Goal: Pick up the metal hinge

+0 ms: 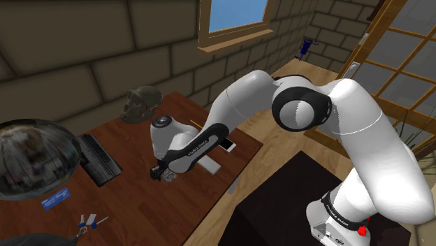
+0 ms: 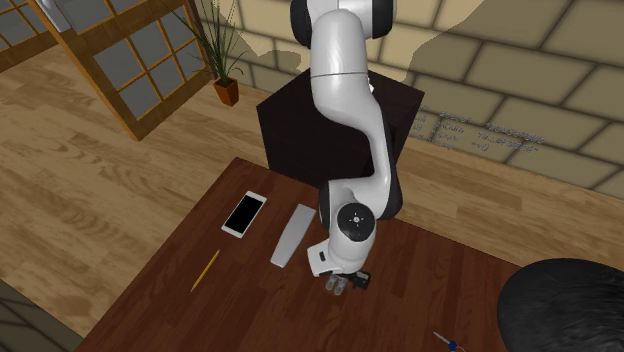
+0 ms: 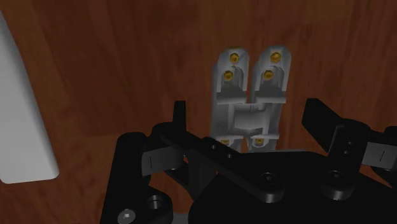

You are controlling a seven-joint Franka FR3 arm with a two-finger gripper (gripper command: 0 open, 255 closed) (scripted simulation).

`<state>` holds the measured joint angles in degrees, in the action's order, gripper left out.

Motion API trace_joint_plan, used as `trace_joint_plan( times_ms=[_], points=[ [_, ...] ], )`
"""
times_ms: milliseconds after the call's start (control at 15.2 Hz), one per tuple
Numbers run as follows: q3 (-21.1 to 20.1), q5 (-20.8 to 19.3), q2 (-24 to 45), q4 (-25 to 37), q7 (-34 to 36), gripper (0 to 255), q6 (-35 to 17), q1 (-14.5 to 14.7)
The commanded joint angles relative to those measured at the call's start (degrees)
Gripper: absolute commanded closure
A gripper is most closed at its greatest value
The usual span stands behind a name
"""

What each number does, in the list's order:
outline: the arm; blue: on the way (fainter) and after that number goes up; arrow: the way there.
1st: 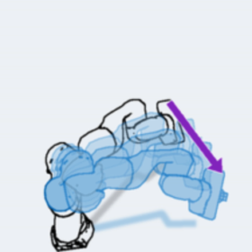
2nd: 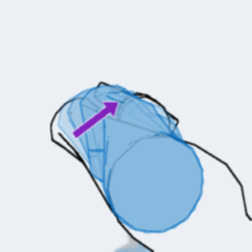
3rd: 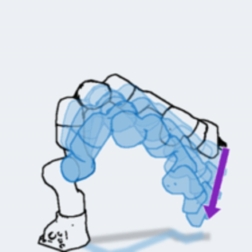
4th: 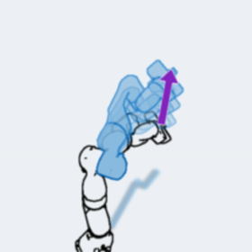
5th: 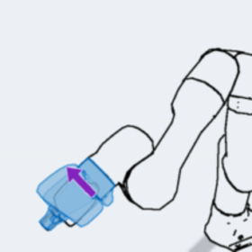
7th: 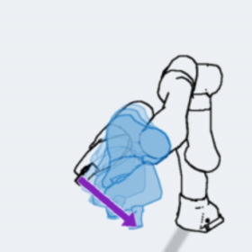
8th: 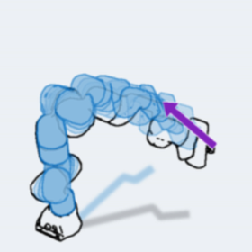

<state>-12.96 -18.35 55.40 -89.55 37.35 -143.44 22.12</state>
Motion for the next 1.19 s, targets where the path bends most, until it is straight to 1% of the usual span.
trace_joint_plan(
  times_ms=[0, 594, 1122],
  points=[
    [0.1, 0.0, 0.3, 0.1, 0.0, 255, -0.2, 0.0],
    [0.1, -0.1, 0.3, 0.1, 0.1, 255, -0.2, 0.1],
    [-1.1, 0.8, -5.0, -2.6, -0.3, 255, 2.5, -0.8]
  ],
)
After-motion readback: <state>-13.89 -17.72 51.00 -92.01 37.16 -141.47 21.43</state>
